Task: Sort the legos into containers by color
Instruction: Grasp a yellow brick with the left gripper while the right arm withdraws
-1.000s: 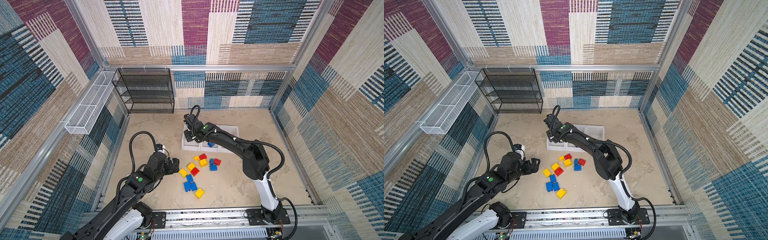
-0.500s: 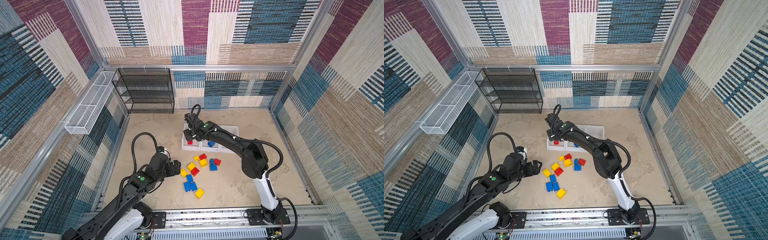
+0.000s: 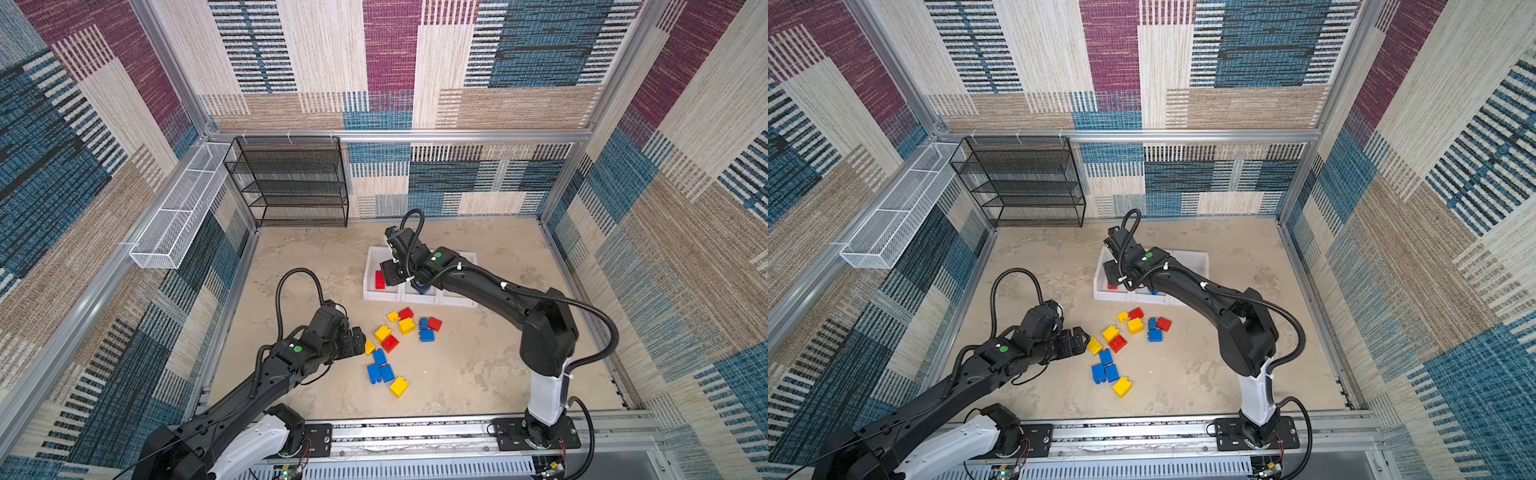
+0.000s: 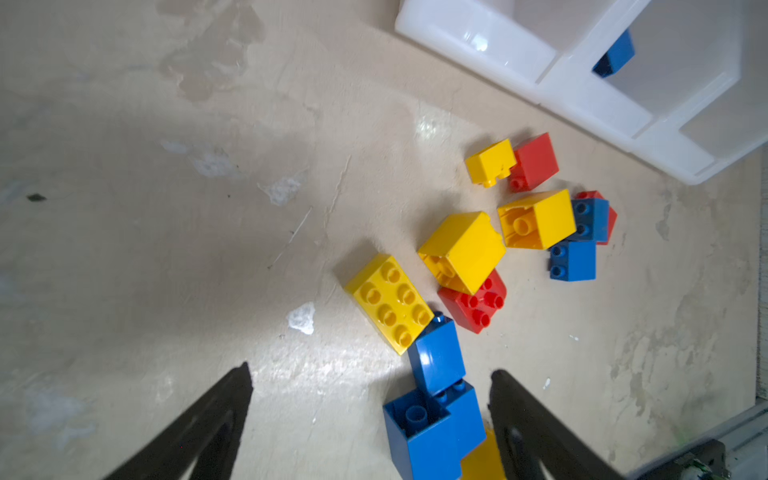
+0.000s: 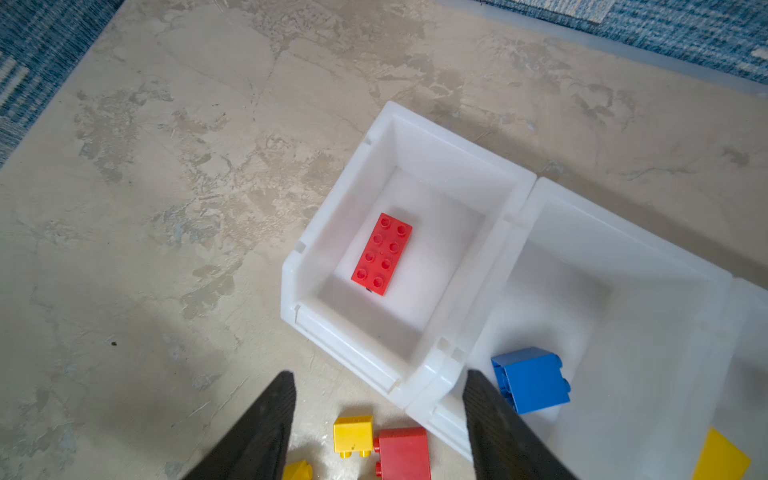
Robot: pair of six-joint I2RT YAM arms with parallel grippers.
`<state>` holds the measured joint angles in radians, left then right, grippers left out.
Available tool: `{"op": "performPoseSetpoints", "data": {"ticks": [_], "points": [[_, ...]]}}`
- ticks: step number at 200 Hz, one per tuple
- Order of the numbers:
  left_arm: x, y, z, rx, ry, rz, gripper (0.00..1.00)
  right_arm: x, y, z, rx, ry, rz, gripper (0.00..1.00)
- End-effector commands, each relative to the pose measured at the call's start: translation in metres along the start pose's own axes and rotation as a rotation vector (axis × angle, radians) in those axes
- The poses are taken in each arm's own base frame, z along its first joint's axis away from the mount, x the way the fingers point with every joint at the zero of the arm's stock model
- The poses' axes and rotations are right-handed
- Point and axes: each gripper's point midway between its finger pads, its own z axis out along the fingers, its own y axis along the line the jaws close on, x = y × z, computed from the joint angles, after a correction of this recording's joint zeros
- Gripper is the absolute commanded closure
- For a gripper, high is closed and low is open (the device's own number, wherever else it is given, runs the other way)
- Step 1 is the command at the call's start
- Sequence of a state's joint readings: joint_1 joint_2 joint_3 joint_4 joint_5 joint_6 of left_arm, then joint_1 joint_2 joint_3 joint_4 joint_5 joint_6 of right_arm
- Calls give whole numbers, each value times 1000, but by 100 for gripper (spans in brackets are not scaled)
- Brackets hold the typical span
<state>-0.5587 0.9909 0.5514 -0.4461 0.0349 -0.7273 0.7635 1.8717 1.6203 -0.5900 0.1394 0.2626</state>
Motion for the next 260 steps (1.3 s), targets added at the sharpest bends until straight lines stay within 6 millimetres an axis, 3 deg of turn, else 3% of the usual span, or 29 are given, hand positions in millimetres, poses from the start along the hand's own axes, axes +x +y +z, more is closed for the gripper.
{"op": "performPoseSetpoints", "data": {"ticks": [1, 49, 93, 198, 260], "points": [[2, -10, 9, 43, 29, -59, 9, 9, -4, -18, -15, -32, 55, 33], [6, -15, 34, 7, 111, -68, 18, 59, -28, -50, 17, 0, 130, 34], [10, -15, 53, -66, 185, -61, 24, 90, -46, -73, 47, 7, 190, 34], [9, -20, 80, -142, 237, 42, 47, 112, -61, -94, 76, -4, 266, 34], [14, -16, 76, -165, 246, 79, 63, 116, -66, -101, 91, -13, 291, 34]]}}
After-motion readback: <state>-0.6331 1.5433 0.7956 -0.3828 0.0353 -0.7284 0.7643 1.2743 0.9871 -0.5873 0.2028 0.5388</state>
